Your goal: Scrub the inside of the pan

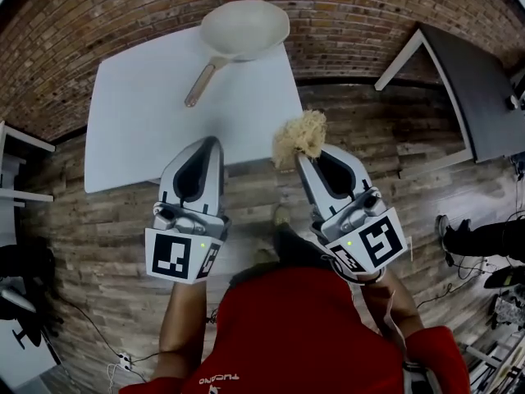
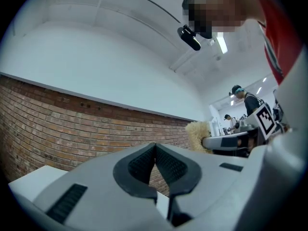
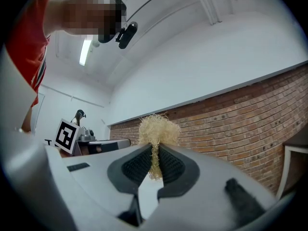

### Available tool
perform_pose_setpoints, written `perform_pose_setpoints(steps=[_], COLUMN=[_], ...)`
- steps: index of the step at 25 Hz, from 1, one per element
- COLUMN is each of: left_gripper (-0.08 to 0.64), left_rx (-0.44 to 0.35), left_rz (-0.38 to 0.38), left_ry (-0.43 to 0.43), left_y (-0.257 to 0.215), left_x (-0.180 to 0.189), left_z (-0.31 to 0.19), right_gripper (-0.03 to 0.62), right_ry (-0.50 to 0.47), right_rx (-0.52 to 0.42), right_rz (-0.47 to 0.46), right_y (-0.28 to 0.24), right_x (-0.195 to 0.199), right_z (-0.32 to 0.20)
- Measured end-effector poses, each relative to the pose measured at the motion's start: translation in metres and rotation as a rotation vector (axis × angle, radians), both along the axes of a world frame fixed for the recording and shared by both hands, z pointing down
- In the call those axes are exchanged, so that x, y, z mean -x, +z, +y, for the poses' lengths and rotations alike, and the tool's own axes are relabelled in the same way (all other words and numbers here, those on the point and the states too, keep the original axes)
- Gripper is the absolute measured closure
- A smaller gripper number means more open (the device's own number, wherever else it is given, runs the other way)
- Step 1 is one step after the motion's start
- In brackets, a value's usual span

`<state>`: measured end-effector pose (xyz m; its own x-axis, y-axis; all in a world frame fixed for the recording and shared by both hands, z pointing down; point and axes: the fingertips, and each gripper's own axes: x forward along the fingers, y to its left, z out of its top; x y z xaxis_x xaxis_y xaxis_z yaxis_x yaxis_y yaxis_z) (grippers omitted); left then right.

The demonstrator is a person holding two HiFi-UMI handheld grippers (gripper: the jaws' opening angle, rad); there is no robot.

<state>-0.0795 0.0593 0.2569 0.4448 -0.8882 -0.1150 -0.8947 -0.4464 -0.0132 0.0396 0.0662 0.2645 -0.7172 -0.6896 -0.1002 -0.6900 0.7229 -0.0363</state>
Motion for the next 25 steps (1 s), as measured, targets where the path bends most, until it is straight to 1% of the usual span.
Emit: perform_pose_setpoints(steps=[5, 8, 13, 20, 25], left_gripper=[0.546, 0.546, 0.546, 0.546, 0.546], left_rx=[0.002, 0.010, 0.010, 0.022, 0.031], left_rz=[0.001, 0.009, -0.004, -0.015, -0.024], left_ry=[-0.016, -0.045, -0.086, -0.101, -0.099], left_y=[-0.001, -0.001, -0.003, 0.002, 0.010], left_x=[-0.012, -0.013, -0.018, -0.021, -0.008], left_z=[-0.056, -0.088, -0.132, -0.180, -0.210], right_gripper=[0.543, 0.543, 0.543, 0.543, 0.543], right_ry=[-0.020, -0.042, -0.086, -0.100, -0.090], right_rx=[-0.003, 0.001, 0.003, 0.032, 0.048], right_rz=[-0.011, -0.017, -0.020, -0.016, -0.010], right_y=[-0.001, -0.001, -0.005, 0.004, 0.013], right_x=[-0.011, -0.015, -0.016, -0.009, 0.004], right_z=[-0.057, -0.088, -0.131, -0.181, -0.211])
